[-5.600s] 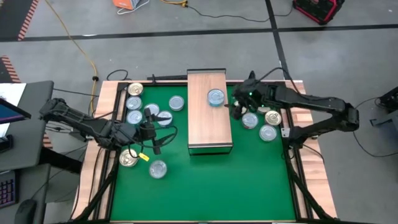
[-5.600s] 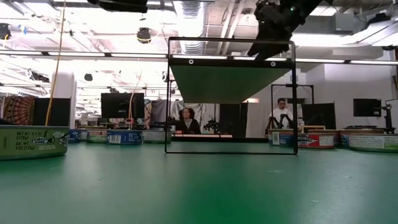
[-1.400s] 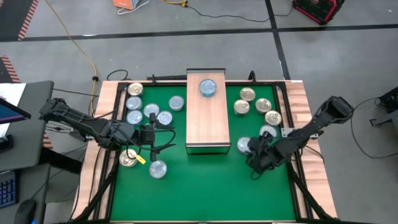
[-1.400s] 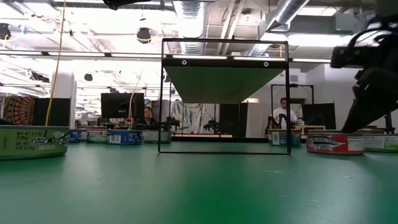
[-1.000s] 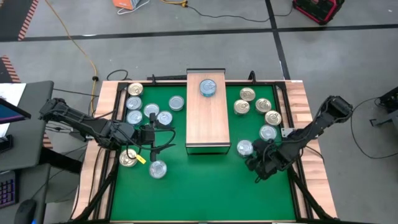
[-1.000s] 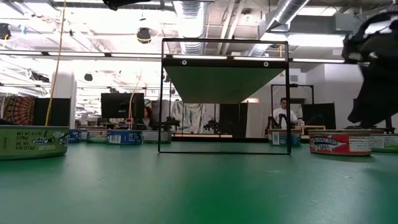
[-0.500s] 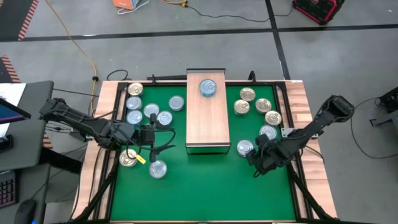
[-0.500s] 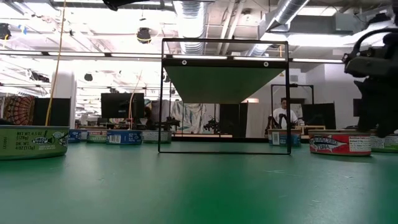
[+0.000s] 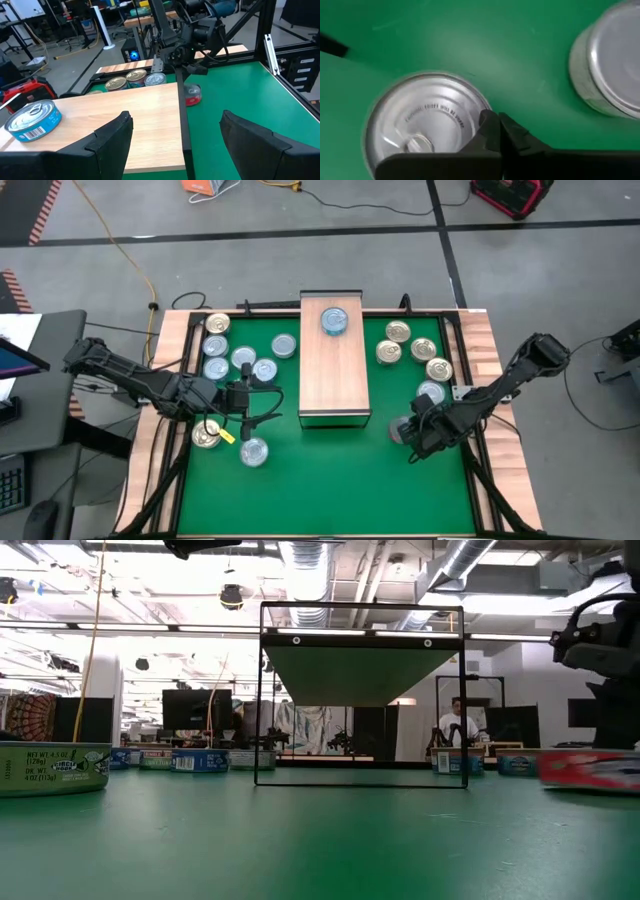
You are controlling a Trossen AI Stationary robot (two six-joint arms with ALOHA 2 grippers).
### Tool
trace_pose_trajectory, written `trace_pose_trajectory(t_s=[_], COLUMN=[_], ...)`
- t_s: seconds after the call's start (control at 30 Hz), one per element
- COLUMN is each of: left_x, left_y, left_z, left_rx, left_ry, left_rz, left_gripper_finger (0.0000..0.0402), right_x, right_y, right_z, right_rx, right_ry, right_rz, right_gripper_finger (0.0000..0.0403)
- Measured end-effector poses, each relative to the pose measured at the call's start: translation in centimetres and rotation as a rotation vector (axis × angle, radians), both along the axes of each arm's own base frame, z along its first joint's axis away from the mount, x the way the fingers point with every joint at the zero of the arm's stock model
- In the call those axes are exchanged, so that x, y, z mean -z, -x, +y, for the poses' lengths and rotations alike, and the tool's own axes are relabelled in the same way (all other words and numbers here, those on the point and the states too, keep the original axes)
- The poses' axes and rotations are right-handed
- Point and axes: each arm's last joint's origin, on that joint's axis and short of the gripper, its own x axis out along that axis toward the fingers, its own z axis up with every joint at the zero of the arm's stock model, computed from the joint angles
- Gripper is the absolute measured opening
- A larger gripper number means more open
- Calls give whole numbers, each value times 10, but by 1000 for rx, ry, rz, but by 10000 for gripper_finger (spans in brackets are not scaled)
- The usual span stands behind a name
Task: Stack canned seafood by type on shelf
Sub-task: Stack the red tuna can on top of the light blue tuna can on the shelf
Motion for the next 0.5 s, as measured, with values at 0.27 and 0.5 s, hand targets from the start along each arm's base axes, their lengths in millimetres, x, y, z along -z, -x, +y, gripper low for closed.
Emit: trace_pose_trajectory(t_s=[0.27, 0.5], left_x=[0, 0], left_y=[0, 0], left_z=[0, 0], left_rx=[-1, -1], left_ry=[-1, -1], left_rz=[1, 1], left_gripper_finger=[288, 288], right_x=[2, 2], right_y=[6, 6], right_z=[-2, -8], right_rx=[24, 40], right_ry=[-19, -13], right_rz=[81, 118], right_gripper_finger=[24, 17])
